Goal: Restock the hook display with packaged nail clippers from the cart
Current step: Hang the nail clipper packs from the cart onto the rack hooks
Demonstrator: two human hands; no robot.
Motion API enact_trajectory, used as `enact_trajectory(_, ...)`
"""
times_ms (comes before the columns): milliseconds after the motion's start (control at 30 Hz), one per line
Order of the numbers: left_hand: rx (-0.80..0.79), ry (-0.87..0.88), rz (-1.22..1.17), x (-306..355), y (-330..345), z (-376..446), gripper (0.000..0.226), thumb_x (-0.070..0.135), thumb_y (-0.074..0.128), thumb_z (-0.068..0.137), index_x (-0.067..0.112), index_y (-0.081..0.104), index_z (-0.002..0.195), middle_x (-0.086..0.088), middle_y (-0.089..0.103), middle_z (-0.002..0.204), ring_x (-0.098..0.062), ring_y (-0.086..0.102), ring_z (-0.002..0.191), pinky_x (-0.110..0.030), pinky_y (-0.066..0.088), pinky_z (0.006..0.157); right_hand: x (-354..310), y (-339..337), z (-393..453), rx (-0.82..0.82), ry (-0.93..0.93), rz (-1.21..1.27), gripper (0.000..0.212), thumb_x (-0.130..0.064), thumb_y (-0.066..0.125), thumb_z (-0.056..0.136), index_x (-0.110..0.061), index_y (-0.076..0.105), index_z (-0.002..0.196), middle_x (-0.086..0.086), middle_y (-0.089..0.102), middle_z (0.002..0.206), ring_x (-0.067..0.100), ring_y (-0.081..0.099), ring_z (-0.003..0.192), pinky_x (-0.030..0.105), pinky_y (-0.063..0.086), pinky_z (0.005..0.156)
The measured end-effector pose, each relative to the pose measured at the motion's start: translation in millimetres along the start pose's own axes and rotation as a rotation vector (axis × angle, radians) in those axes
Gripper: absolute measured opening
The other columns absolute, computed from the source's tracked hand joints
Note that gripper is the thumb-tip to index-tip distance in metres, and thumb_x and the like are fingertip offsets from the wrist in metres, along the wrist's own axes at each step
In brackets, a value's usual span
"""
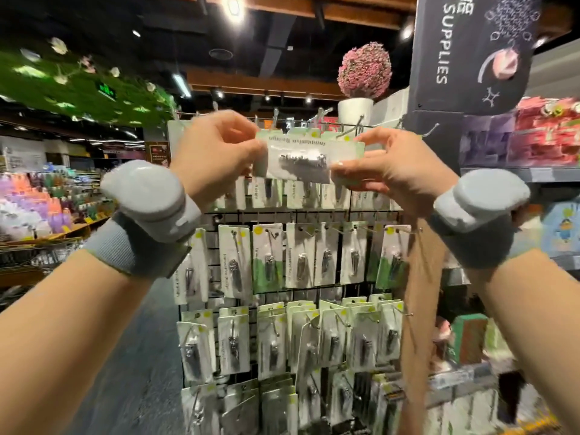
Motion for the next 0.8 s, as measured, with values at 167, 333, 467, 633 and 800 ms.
enact_trajectory(167, -0.057, 0.081, 0.068, 16.3, 20.7, -0.4, 0.018, 0.012, 0.063, 0.088, 0.014, 0.066, 0.105, -0.002, 0.070, 0.098, -0.014, 0.067, 0.091, -0.028, 0.057, 0.081, -8.1, -2.9, 0.8, -0.120, -0.078, -0.384, 0.044, 0.000, 0.077, 0.067, -0.004, 0.052, 0.104, 0.015, 0.061, 0.068, 0.012, 0.062, 0.048, 0.022, 0.051, 0.045)
enact_trajectory(333, -0.334, 0.154, 0.135, 23.7, 51.4, -14.5, 0.017, 0.007, 0.071, 0.078, 0.007, 0.071, 0.095, -0.010, 0.073, 0.089, -0.008, 0.068, 0.074, -0.017, 0.056, 0.067, -3.2, 11.6, 6.5, -0.246, -0.132, -0.571, 0.054, -0.001, 0.080, 0.065, -0.007, 0.050, 0.109, 0.007, 0.059, 0.062, 0.014, 0.058, 0.054, 0.028, 0.053, 0.059)
enact_trajectory(467, -0.373, 0.198, 0.220, 21.6, 48.1, -15.5, 0.015, 0.005, 0.074, 0.075, 0.004, 0.073, 0.090, -0.010, 0.072, 0.082, -0.008, 0.065, 0.066, -0.015, 0.053, 0.062, 4.8, 17.2, 9.9, -0.293, -0.157, -0.572, 0.054, -0.003, 0.081, 0.062, -0.008, 0.051, 0.106, 0.005, 0.059, 0.060, 0.008, 0.059, 0.051, 0.024, 0.052, 0.056)
enact_trajectory(633, -0.437, 0.209, 0.410, 14.6, 47.9, -14.3, 0.015, 0.016, 0.074, 0.075, 0.012, 0.074, 0.090, 0.003, 0.071, 0.079, -0.003, 0.066, 0.069, -0.016, 0.054, 0.062, 15.3, 18.3, 6.4, -0.323, -0.159, -0.585, 0.047, -0.007, 0.082, 0.061, -0.010, 0.053, 0.098, 0.003, 0.062, 0.059, 0.007, 0.059, 0.052, 0.020, 0.050, 0.054)
enact_trajectory(800, -0.504, 0.169, 0.471, 9.0, 50.3, -13.8, 0.014, 0.019, 0.076, 0.072, 0.011, 0.074, 0.084, 0.003, 0.070, 0.073, -0.002, 0.063, 0.062, -0.015, 0.053, 0.062, 21.3, 10.8, 1.6, -0.329, -0.154, -0.536, 0.025, -0.002, 0.079, 0.067, -0.007, 0.059, 0.081, 0.016, 0.067, 0.072, 0.018, 0.063, 0.065, 0.033, 0.057, 0.067)
Point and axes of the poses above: each hand's wrist, its own z-axis towards the middle knuckle, its own y-axis out of the palm, x = y × z, the point moved 4 cm from there along z, towards the middle knuckle
